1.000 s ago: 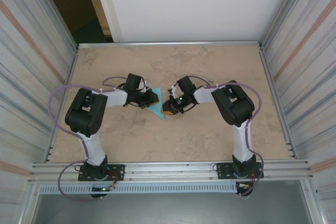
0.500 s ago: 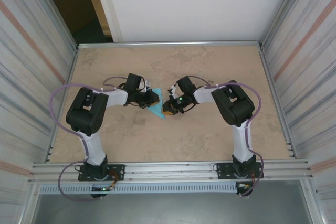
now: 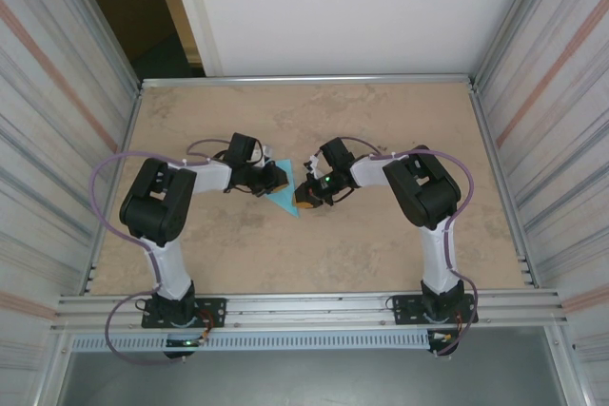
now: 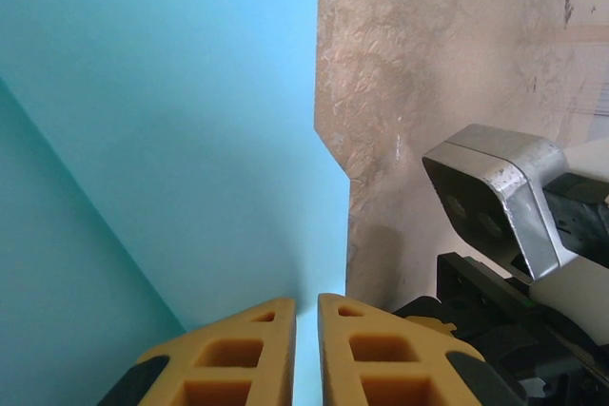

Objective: Fold a paper plane with a square sheet of paper (pick it up from the middle)

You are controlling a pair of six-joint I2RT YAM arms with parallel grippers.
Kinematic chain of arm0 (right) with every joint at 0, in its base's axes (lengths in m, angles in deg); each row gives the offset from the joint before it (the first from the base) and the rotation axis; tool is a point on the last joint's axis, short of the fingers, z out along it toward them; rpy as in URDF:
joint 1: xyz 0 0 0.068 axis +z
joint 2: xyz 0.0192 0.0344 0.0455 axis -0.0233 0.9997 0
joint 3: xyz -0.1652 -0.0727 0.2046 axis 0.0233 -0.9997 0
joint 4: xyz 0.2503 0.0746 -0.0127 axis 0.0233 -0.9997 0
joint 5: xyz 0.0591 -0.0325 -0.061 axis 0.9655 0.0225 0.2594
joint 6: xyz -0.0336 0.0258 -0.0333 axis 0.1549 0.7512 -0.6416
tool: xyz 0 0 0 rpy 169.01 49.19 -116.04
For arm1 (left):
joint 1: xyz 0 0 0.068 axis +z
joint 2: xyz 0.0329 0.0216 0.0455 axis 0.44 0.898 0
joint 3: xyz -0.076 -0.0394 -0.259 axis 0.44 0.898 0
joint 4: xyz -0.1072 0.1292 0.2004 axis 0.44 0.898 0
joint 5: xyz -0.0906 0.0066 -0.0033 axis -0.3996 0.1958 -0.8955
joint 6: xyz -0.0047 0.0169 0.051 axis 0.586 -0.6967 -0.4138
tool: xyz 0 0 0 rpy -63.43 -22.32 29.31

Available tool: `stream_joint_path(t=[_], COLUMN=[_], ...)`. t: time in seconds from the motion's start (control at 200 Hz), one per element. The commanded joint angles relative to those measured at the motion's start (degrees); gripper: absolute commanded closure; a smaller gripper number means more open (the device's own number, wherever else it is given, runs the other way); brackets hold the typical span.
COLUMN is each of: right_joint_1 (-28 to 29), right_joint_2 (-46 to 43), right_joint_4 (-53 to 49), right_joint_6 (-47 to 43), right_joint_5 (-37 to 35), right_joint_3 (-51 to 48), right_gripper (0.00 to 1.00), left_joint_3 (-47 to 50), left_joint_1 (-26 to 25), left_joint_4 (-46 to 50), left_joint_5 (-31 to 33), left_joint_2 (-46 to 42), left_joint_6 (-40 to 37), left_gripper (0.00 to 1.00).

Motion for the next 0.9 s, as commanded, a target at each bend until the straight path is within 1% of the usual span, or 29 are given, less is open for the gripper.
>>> stream_joint_path(t=[0.0,0.611,0.892], right_joint_1=[0.9,1.2,1.2], right_joint_2=[4.1,4.6,4.7], right_joint_4=[-6.4,-8.4,-8.7], right_joint_6=[-1.3,-2.1,-2.2], right_joint_5=[-5.1,-6.4,-6.4], right_joint_3=[-0.7,0.2,0.2], right_gripper=[0.92,0.92,0.91], left_joint_3=[-1.0,-0.3,-0.3], left_joint_1=[0.5,0.7,0.7], left_joint_4=[0.9,1.7,0.9], left_joint_5=[0.5,2.3,1.5], left_joint_2=[0.8,1.3,1.8], left_joint_6=[-1.0,-0.4,-0.5], left_gripper=[0.85,0.86,0.86])
